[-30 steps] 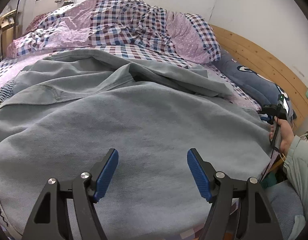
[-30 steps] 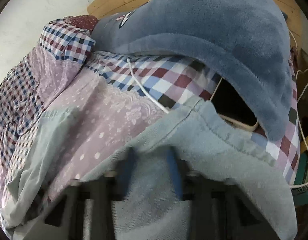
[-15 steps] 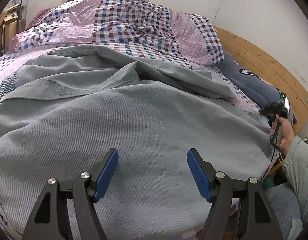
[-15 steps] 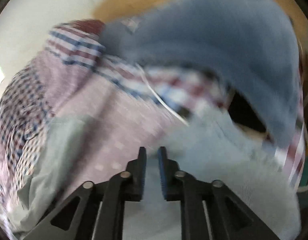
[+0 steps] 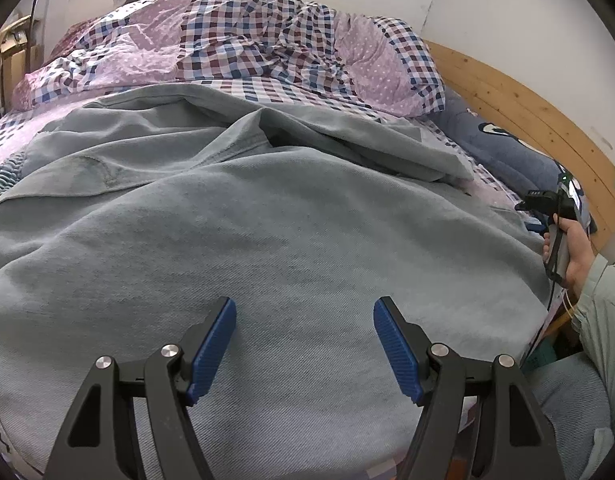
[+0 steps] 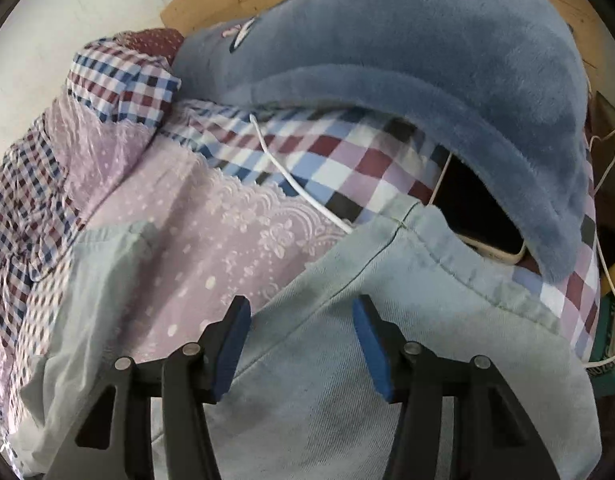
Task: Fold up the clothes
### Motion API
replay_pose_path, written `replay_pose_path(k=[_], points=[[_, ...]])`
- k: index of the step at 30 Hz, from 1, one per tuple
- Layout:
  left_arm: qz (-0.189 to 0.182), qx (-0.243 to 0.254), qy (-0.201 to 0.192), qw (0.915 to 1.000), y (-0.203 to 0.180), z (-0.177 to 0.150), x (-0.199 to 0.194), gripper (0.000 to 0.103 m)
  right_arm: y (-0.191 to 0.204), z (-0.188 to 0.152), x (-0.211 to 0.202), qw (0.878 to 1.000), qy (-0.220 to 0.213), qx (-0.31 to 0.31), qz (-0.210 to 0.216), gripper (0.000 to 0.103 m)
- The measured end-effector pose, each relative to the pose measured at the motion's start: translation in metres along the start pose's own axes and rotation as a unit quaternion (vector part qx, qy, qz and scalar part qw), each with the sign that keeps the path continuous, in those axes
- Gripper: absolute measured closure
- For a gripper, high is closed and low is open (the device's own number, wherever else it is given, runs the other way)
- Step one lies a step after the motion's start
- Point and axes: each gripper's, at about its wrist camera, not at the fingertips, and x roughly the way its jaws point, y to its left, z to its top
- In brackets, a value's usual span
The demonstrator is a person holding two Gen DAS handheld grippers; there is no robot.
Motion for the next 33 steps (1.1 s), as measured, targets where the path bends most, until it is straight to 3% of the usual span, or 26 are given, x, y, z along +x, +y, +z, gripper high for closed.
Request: replay_pose_path(k=[1, 3, 5, 6, 11, 14, 28, 30, 32, 33], points=[[0.0, 0.0, 0.001, 1.0, 0.0, 0.0, 0.0, 0.028, 0.0, -0.001, 0.001, 1.0, -0.001, -0.001, -0.003, 0.048], [0.0, 0.0, 0.002, 1.0, 0.0, 0.0, 0.001, 0.028, 0.0, -0.002, 0.002, 1.0, -0.002, -0.003, -0.01, 0.069], [0.0, 0.0, 0.003, 1.0, 0.0, -0.001, 0.001, 0.028, -0.003, -0.002, 0.004, 1.0, -0.002, 0.002, -0.012, 0.096], [-0.001, 0.0, 0.003, 1.0, 0.001, -0.001, 0.001, 0.028, -0.005, -0.002, 0.004, 1.0, -0.003, 0.006, -0.004, 0.1], [-0.007, -0.009, 0.001, 0.9999, 0.004, 0.001, 0.0, 0.028, -0.004, 0.004, -0.018, 0.998, -0.048, 0.012, 0.047, 0.103], [-0.01, -0.017, 0.0, 0.9998, 0.007, 0.001, -0.001, 0.028, 0.007, 0.009, -0.046, 0.992, -0.099, -0.004, 0.079, 0.103], [-0.007, -0.026, -0.003, 0.9996, 0.014, 0.002, -0.004, 0.028, 0.028, 0.009, -0.006, 0.996, -0.067, -0.048, 0.043, 0.1], [-0.006, -0.029, -0.004, 0.9996, 0.015, 0.003, -0.003, 0.028, 0.031, 0.009, 0.0, 0.996, -0.062, -0.054, 0.037, 0.088], [-0.006, -0.03, -0.005, 0.9995, 0.015, 0.004, -0.002, 0.028, 0.025, 0.009, -0.015, 0.995, -0.076, -0.044, 0.052, 0.05], [-0.005, -0.028, -0.005, 0.9996, 0.014, 0.004, -0.002, 0.028, 0.021, 0.009, -0.024, 0.994, -0.084, -0.038, 0.06, 0.045]])
